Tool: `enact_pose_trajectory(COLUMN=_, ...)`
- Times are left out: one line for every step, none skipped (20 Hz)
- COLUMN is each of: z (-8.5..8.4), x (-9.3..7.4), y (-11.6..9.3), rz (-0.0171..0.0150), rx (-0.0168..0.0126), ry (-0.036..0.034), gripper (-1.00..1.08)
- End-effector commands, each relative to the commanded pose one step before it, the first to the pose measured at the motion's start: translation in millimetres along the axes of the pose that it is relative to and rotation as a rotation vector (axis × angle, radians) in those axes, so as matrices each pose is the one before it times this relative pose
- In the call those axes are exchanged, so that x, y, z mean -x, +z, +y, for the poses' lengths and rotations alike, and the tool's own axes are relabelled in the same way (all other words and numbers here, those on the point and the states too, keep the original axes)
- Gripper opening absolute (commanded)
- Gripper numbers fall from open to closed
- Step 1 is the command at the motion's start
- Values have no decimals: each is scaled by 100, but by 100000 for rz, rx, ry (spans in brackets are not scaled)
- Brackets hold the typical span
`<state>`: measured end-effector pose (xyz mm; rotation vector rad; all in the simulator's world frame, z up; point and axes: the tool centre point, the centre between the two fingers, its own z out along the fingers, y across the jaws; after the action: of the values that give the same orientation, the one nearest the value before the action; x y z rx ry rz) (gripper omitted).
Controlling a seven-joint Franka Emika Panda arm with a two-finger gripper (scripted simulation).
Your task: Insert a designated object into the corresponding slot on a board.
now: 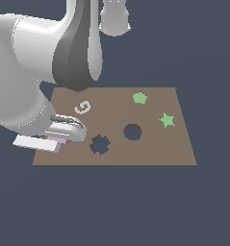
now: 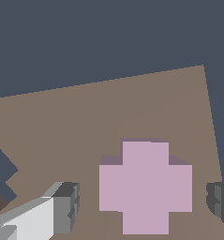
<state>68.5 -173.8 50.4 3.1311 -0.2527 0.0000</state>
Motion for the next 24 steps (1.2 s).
enact_pose_trajectory(z=38, x=-26, y=457, rz=-59, rx=-12, ry=47, gripper=100)
enact_pose_trajectory(z=5, x=-38, y=329, rz=0, rx=0, ry=0, gripper=100)
enact_pose_trajectory(z=72, x=-35, y=368, rz=25, rx=-8, ry=94, gripper=100)
enact_pose_trajectory(z=4, x=-34, y=331, rz=0, rx=0, ry=0, gripper=100)
enact_pose_trajectory(z=50, x=-20, y=245, rz=18, rx=-7, ry=66, gripper=100)
enact_pose_trajectory(z=2, x=-17, y=184, rz=0, rx=0, ry=0, gripper=100)
enact_pose_trajectory(z=48, x=-5, y=99, rz=18, rx=-8, ry=66, gripper=100)
enact_pose_trajectory(z=0, x=-3, y=37, rz=0, rx=0, ry=0, gripper=100)
enact_pose_trajectory(z=0, x=0, y=0, rz=0, rx=0, ry=0, gripper=-100)
enact_pose_trajectory(z=0, x=0, y=0, rz=0, rx=0, ry=0, gripper=-100)
enact_pose_trajectory(z=0, x=0, y=0, rz=0, rx=0, ry=0, gripper=-100)
enact_pose_trajectory(z=0, x=0, y=0, rz=0, rx=0, ry=0, gripper=-100)
enact_pose_trajectory(z=0, x=0, y=0, rz=0, rx=0, ry=0, gripper=-100)
enact_pose_trajectory(z=0, x=0, y=0, rz=0, rx=0, ry=0, gripper=-100)
enact_pose_trajectory(z=0, x=0, y=0, rz=0, rx=0, ry=0, gripper=-100)
enact_pose_trajectory(z=0, x=0, y=0, rz=0, rx=0, ry=0, gripper=-100)
enact_pose_trajectory(z=0, x=0, y=0, rz=0, rx=0, ry=0, gripper=-100)
enact_pose_trajectory(z=0, x=0, y=0, rz=0, rx=0, ry=0, gripper=-100)
enact_pose_trajectory(z=9, x=-6, y=-44, rz=0, rx=0, ry=0, gripper=-100)
enact_pose_trajectory(z=2, x=1, y=-7, rz=0, rx=0, ry=0, gripper=-100)
enact_pose_trajectory(z=-6, x=6, y=-10, rz=12, rx=14, ry=67, gripper=-100)
enact_pose_trajectory(z=-21, x=16, y=-3, rz=1, rx=2, ry=195, gripper=-100)
enact_pose_trajectory(z=-42, x=25, y=-4, rz=0, rx=0, ry=316, gripper=-100)
enact_pose_trajectory(z=-63, x=35, y=-5, rz=0, rx=0, ry=437, gripper=-100)
